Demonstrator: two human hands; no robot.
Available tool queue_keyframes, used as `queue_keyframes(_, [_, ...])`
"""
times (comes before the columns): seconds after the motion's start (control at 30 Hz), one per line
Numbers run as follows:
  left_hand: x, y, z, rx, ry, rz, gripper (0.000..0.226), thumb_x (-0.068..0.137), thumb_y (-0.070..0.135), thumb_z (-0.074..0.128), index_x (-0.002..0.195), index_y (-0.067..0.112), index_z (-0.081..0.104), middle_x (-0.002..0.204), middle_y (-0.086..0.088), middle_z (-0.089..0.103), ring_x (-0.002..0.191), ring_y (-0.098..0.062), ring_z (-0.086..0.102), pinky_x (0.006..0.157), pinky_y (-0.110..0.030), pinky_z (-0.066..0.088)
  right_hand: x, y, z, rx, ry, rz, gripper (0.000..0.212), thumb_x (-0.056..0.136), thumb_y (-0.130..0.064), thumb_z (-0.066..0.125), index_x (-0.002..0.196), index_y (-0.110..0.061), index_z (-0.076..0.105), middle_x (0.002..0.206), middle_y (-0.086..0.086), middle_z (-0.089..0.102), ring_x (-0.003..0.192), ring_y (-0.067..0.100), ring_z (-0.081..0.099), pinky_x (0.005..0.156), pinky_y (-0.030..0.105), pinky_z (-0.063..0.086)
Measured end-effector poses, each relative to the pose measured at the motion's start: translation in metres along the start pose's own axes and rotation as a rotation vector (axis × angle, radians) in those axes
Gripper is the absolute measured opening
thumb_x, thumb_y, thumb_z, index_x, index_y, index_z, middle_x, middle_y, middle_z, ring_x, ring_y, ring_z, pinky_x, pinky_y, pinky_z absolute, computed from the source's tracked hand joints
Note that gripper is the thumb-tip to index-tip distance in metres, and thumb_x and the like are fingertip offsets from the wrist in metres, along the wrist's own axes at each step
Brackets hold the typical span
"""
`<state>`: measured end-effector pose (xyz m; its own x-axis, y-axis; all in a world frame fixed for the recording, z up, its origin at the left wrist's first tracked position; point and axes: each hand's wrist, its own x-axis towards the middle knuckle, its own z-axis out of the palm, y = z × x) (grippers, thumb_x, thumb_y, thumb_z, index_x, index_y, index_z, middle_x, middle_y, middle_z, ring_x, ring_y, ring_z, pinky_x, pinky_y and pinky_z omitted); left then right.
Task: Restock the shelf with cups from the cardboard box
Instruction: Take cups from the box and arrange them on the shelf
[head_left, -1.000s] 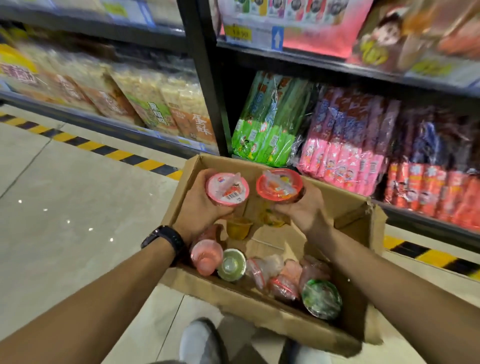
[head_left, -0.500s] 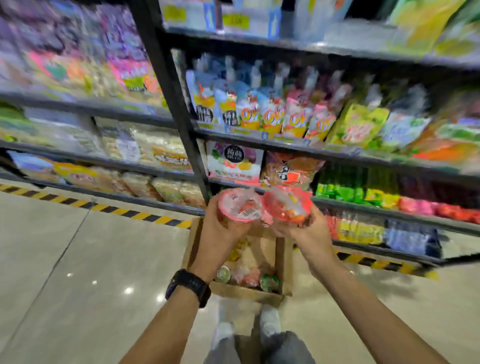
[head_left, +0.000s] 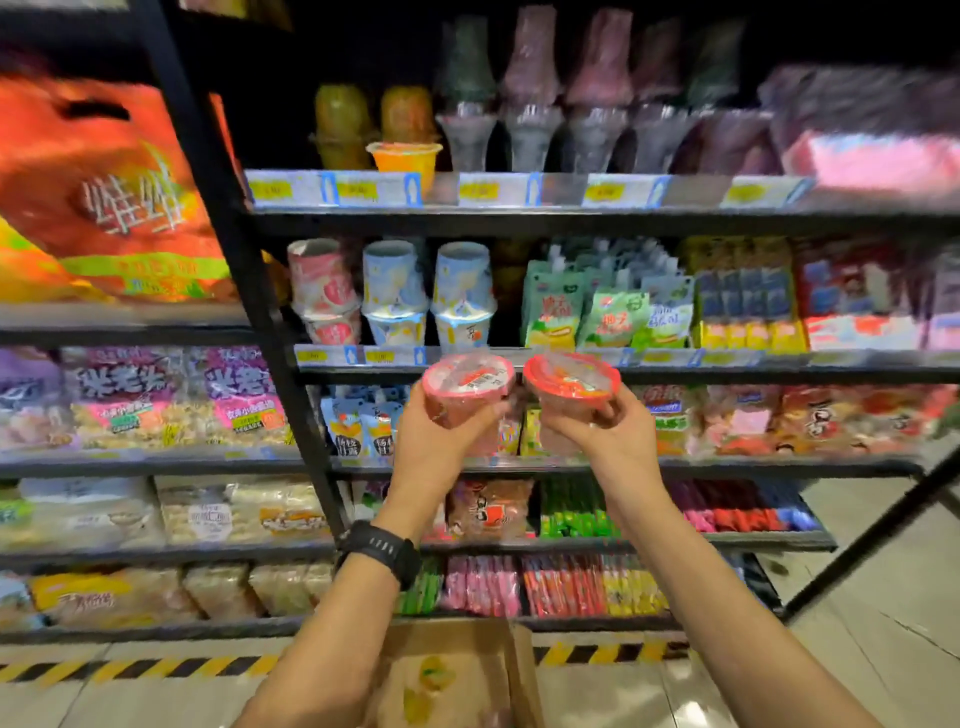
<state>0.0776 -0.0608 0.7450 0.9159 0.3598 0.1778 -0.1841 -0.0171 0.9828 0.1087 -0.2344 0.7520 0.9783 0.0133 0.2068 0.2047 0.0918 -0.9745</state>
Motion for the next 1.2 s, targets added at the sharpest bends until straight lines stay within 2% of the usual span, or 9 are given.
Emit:
queue_keyframes(0.2, [0.028, 0.059, 0.079, 0.027, -0.044, 0.167, 0.05, 0.07, 0.015, 0.086, 0.114, 0.024, 0.062, 0.105, 0.013, 0.07, 0.091, 0.008, 0.066, 0.076, -0.012, 0.051, 0.048, -0.049, -0.065, 0.01, 0.046, -0.118, 0.055, 0.066, 0.0, 0.084, 0.115, -0.015, 0.062, 0.104, -0.001, 0.072, 0.092, 0.008, 0.068, 0.071, 0.016, 0.052])
queue_keyframes(0.27, [0.037, 0.075, 0.109, 0.041, -0.045, 0.208, 0.048, 0.071, 0.017, 0.086, 0.113, 0.025, 0.063, 0.105, 0.011, 0.071, 0.094, 0.004, 0.067, 0.079, -0.014, 0.052, 0.068, -0.066, -0.09, -0.003, 0.055, -0.16, 0.052, 0.066, 0.0, 0.084, 0.112, -0.013, 0.064, 0.102, 0.003, 0.072, 0.091, 0.011, 0.068, 0.074, 0.019, 0.052])
queue_keyframes(0.43, [0.06, 0.109, 0.18, 0.046, 0.021, 0.28, 0.046, 0.068, 0.024, 0.087, 0.108, 0.026, 0.064, 0.104, 0.008, 0.072, 0.095, -0.004, 0.068, 0.082, -0.023, 0.053, 0.113, -0.108, -0.145, -0.01, 0.054, -0.258, 0.048, 0.068, 0.0, 0.083, 0.11, -0.013, 0.065, 0.096, -0.005, 0.072, 0.081, -0.003, 0.067, 0.068, 0.013, 0.05])
queue_keyframes(0.53, [0.066, 0.124, 0.21, 0.034, 0.01, 0.285, 0.047, 0.071, 0.024, 0.086, 0.112, 0.025, 0.063, 0.104, 0.011, 0.072, 0.094, 0.0, 0.068, 0.081, -0.022, 0.055, 0.137, -0.122, -0.169, -0.005, 0.057, -0.274, 0.043, 0.067, -0.004, 0.084, 0.106, -0.014, 0.068, 0.094, -0.004, 0.074, 0.084, 0.004, 0.069, 0.07, 0.019, 0.051])
queue_keyframes(0.7, [0.091, 0.139, 0.235, 0.055, 0.01, 0.263, 0.055, 0.07, 0.034, 0.086, 0.119, 0.024, 0.063, 0.107, 0.008, 0.072, 0.098, -0.006, 0.068, 0.085, -0.034, 0.058, 0.174, -0.137, -0.189, -0.031, 0.051, -0.285, 0.043, 0.066, -0.012, 0.085, 0.106, -0.016, 0.069, 0.095, -0.003, 0.075, 0.089, 0.01, 0.069, 0.075, 0.026, 0.054])
queue_keyframes(0.83, [0.122, 0.148, 0.245, 0.071, 0.042, 0.29, 0.052, 0.071, 0.035, 0.085, 0.117, 0.026, 0.063, 0.105, 0.013, 0.07, 0.096, -0.001, 0.066, 0.075, -0.019, 0.055, 0.208, -0.147, -0.192, -0.091, 0.061, -0.309, 0.039, 0.067, -0.016, 0.086, 0.1, -0.025, 0.068, 0.093, -0.008, 0.073, 0.085, 0.005, 0.068, 0.074, 0.024, 0.053])
queue_keyframes(0.97, [0.161, 0.158, 0.251, 0.065, 0.005, 0.301, 0.048, 0.073, 0.035, 0.084, 0.115, 0.022, 0.064, 0.104, 0.01, 0.072, 0.091, 0.001, 0.068, 0.08, -0.023, 0.057, 0.244, -0.157, -0.189, -0.129, 0.059, -0.322, 0.034, 0.068, -0.016, 0.086, 0.096, -0.024, 0.069, 0.089, -0.011, 0.073, 0.08, 0.001, 0.068, 0.071, 0.019, 0.051])
queue_keyframes(1.1, [0.194, 0.165, 0.256, 0.011, -0.035, 0.275, 0.041, 0.076, 0.027, 0.083, 0.11, 0.014, 0.064, 0.1, 0.001, 0.072, 0.078, 0.001, 0.07, 0.059, -0.019, 0.056, 0.278, -0.166, -0.185, -0.195, 0.117, -0.353, 0.039, 0.067, -0.019, 0.087, 0.101, -0.013, 0.068, 0.086, -0.009, 0.071, 0.067, -0.011, 0.063, 0.059, 0.008, 0.047])
queue_keyframes(1.2, [0.212, 0.168, 0.258, 0.051, -0.046, 0.276, 0.044, 0.073, 0.033, 0.084, 0.11, 0.017, 0.065, 0.1, 0.005, 0.072, 0.082, 0.001, 0.069, 0.07, -0.022, 0.059, 0.299, -0.172, -0.185, -0.241, 0.176, -0.347, 0.044, 0.065, -0.023, 0.088, 0.099, -0.013, 0.061, 0.079, -0.008, 0.066, 0.058, -0.009, 0.061, 0.053, 0.013, 0.045])
